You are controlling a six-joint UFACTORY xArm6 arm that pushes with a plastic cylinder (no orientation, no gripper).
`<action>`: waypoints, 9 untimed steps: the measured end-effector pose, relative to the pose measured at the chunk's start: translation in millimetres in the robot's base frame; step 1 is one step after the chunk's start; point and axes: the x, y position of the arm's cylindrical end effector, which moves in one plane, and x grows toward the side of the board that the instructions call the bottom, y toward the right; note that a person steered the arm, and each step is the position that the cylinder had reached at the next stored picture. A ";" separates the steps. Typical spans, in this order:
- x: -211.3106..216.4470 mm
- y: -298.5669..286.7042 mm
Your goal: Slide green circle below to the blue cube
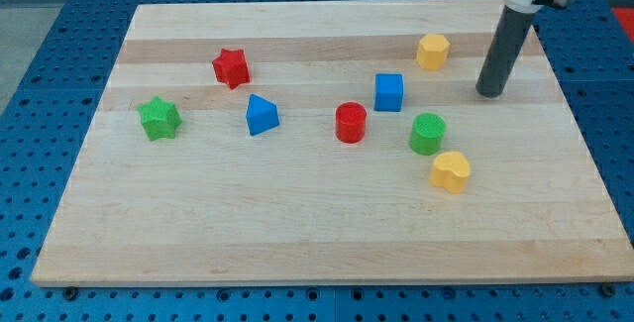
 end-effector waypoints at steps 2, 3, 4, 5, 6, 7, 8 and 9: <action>14.7 -7.4; 25.6 -13.4; 32.7 -26.0; 37.7 -44.7; 44.0 -63.8; 49.6 -79.8; 51.3 -96.3; 51.3 -110.4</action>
